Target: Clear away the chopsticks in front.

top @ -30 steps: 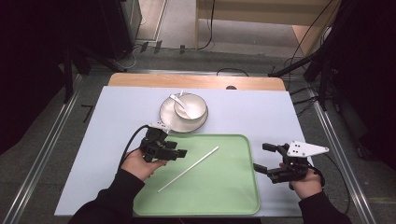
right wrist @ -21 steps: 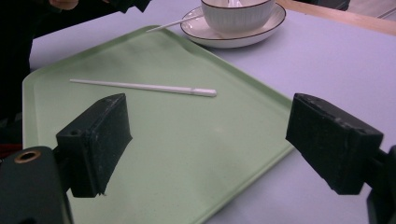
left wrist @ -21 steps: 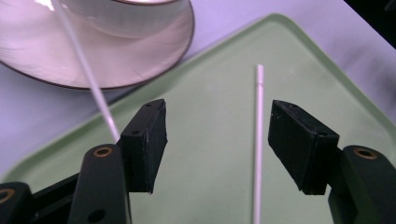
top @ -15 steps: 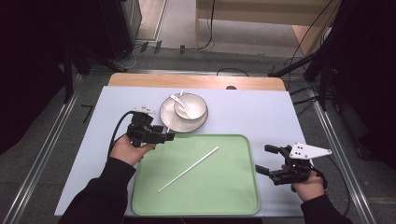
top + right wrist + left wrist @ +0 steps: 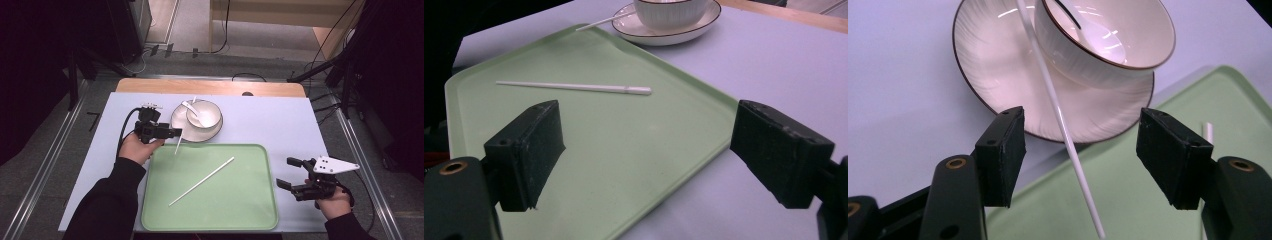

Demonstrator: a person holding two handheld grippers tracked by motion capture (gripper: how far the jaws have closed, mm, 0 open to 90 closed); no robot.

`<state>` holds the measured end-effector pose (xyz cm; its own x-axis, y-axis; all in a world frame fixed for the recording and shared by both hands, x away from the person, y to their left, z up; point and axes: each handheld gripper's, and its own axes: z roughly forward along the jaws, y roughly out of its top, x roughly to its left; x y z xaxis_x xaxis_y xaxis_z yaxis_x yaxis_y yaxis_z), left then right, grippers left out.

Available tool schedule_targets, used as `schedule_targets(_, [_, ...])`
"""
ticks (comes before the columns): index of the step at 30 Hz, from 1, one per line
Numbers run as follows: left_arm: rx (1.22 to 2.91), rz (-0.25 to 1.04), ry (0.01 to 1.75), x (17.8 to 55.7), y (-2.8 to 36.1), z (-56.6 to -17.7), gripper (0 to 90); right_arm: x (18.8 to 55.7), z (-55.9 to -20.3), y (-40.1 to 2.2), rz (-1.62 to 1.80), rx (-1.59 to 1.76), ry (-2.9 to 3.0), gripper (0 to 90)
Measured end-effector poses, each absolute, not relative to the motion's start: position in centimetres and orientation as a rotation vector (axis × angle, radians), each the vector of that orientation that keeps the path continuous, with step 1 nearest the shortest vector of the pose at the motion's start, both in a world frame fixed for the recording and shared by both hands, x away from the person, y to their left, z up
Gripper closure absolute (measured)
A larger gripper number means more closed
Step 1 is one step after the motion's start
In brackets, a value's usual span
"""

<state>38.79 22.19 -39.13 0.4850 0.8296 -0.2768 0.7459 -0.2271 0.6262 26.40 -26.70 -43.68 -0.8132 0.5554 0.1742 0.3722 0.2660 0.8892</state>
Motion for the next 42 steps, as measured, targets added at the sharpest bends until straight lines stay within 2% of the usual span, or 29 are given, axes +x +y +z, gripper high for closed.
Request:
schedule_targets(3, [2.034, 0.159, 1.298, 39.6, 21.7, -39.7, 36.0, 26.3, -43.7, -26.8, 1.580, 0.883, 2.352, 14.4])
schedule_targets(5, [2.042, 0.161, 1.282, 40.1, 21.5, -40.2, 30.0, 26.3, -43.7, -26.9, 1.581, 0.886, 2.350, 14.4])
schedule_targets(9, [2.056, 0.191, 1.274, 40.7, 21.0, -41.0, 27.3, 26.2, -43.7, -26.9, 1.580, 0.886, 2.349, 14.4])
schedule_targets(13, [2.065, 0.170, 1.282, 41.3, 20.9, -41.5, 29.1, 26.1, -43.7, -27.1, 1.578, 0.890, 2.347, 14.4])
schedule_targets(17, [2.078, 0.179, 1.298, 41.6, 20.5, -41.9, 39.4, 26.0, -43.7, -27.2, 1.573, 0.896, 2.345, 14.4])
schedule_targets(30, [2.056, 0.184, 1.393, 42.5, 19.5, -43.2, 62.8, 25.6, -43.8, -27.6, 1.567, 0.912, 2.332, 14.4])
schedule_targets(36, [2.045, 0.171, 1.407, 42.7, 19.0, -43.8, 66.6, 25.4, -43.8, -27.7, 1.568, 0.914, 2.330, 14.4])
schedule_targets(42, [2.043, 0.190, 1.443, 43.0, 19.0, -44.2, 75.3, 25.4, -43.8, -27.7, 1.569, 0.912, 2.335, 14.4])
